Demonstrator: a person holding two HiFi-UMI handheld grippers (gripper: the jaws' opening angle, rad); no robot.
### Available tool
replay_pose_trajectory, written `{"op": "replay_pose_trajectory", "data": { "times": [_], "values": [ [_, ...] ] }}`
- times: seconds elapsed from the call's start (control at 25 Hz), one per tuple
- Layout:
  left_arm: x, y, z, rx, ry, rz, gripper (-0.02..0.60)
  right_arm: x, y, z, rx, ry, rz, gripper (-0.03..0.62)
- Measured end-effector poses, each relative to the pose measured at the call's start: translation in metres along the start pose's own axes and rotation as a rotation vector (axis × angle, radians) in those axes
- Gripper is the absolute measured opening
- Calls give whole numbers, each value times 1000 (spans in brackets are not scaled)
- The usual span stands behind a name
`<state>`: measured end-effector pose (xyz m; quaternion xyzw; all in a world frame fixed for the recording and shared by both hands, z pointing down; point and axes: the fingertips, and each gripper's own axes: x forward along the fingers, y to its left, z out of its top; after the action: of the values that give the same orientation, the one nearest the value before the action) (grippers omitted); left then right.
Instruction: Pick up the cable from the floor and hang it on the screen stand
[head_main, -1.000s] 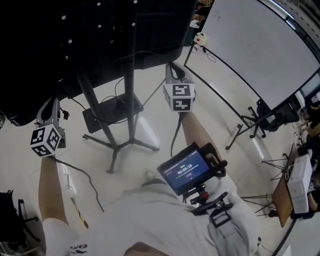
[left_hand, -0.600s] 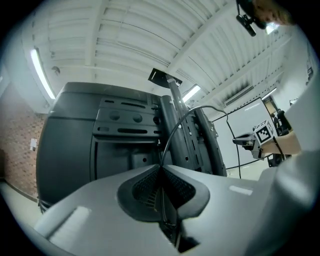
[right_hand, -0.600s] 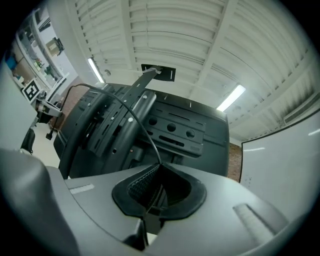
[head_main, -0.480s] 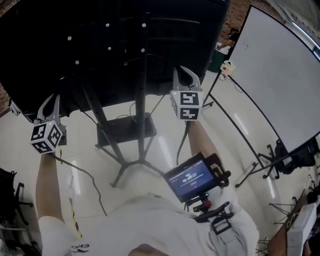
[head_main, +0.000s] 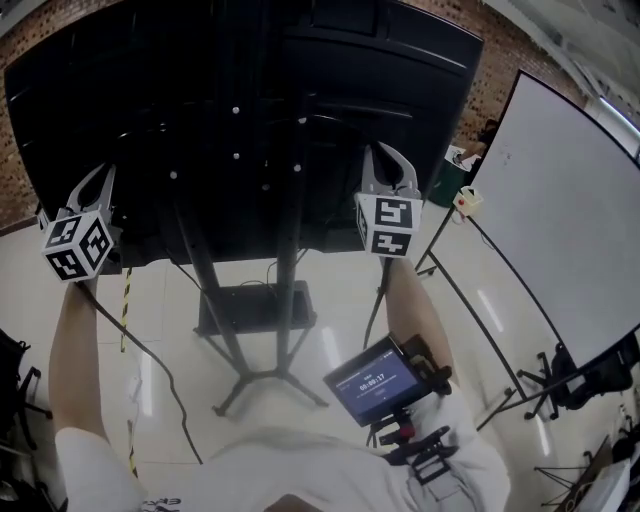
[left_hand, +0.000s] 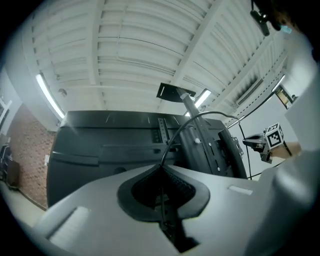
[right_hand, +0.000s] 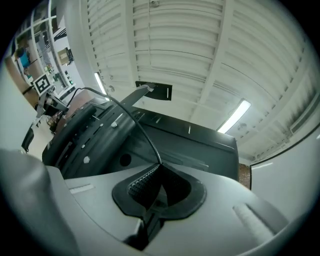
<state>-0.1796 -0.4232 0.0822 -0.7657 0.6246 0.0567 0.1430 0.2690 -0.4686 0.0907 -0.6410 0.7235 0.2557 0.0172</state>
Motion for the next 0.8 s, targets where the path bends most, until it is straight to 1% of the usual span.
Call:
{"op": "replay_pose_trajectory", "data": {
  "times": [0.12, 0.24, 0.32, 0.48, 0.64, 0.72, 0.8],
  "values": [
    [17, 8, 20, 7, -12, 8, 12, 16, -11, 19, -4, -11, -32, 28],
    [28, 18, 32, -1, 8, 27, 12, 26, -13, 32, -33, 6, -53, 28],
    [33, 24, 35, -6, 29, 43, 12, 33, -13, 38, -74, 26, -69, 28],
    [43, 30, 32, 6, 66, 70, 12, 49, -13, 37, -199, 97, -110, 28],
    [47, 30, 25, 30, 106, 95, 12, 56, -11, 35, -310, 161, -130, 29],
    [49, 31, 21, 46, 127, 106, 11, 57, -7, 35, -387, 183, -144, 31],
    [50, 32, 16, 64, 147, 115, 11, 57, -1, 36, -487, 202, -156, 31]
  ]
}}
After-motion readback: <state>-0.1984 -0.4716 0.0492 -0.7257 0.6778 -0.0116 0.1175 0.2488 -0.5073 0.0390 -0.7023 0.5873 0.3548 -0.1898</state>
